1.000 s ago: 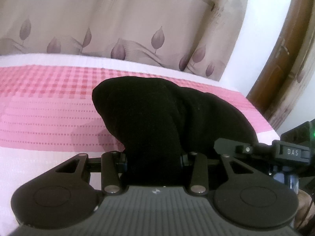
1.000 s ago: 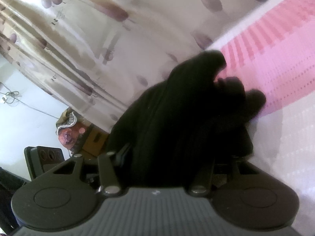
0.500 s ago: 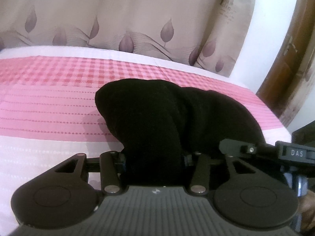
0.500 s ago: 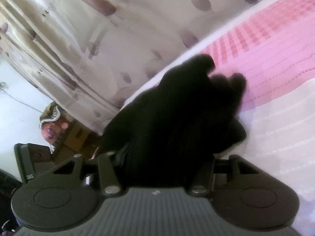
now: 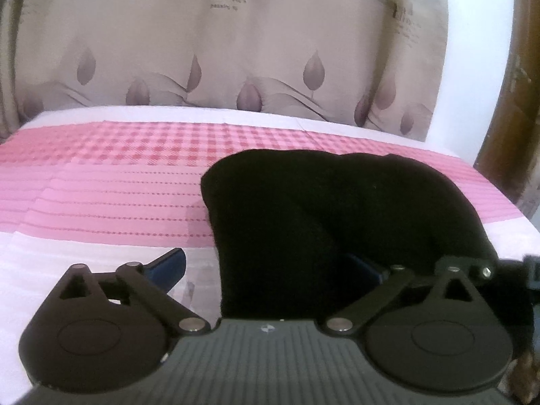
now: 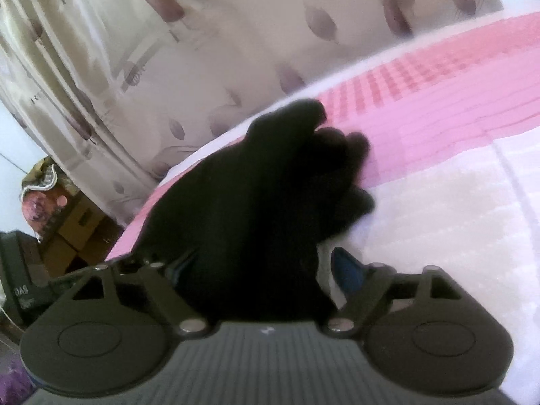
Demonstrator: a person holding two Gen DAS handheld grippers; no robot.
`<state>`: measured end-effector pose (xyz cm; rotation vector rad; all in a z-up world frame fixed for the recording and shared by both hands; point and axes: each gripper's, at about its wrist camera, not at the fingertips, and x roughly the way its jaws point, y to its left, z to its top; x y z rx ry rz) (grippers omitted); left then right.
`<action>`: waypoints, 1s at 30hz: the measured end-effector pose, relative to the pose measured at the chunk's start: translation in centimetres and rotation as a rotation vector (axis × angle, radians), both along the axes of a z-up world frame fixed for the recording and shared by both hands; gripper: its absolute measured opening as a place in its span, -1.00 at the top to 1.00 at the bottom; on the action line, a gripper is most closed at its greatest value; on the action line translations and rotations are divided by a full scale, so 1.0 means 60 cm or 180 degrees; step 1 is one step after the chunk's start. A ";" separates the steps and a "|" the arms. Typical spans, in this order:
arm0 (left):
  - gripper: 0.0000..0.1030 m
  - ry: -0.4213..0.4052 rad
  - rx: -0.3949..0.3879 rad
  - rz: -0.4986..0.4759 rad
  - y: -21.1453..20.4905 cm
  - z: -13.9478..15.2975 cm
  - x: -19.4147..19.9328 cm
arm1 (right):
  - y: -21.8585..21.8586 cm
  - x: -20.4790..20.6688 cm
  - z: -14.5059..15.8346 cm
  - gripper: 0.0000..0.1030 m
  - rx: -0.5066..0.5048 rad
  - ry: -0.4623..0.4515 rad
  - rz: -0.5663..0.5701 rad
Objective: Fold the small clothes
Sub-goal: 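Open both grippers and lift them away from the folded bundle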
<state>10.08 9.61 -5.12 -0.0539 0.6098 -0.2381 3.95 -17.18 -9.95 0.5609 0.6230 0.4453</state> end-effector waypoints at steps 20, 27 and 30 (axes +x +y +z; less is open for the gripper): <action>-1.00 -0.1024 0.0412 0.0552 -0.019 0.109 -0.116 | 0.053 -0.202 0.112 -1.00 -0.0837 -0.1449 -0.0662; -1.00 -0.1506 0.0202 0.1002 -0.025 0.153 -0.169 | 0.052 -0.224 0.131 -1.00 -0.0882 -0.1546 -0.0649; -1.00 -0.1388 0.0166 0.0883 -0.025 0.165 -0.169 | 0.057 -0.230 0.132 -1.00 -0.0901 -0.1561 -0.0624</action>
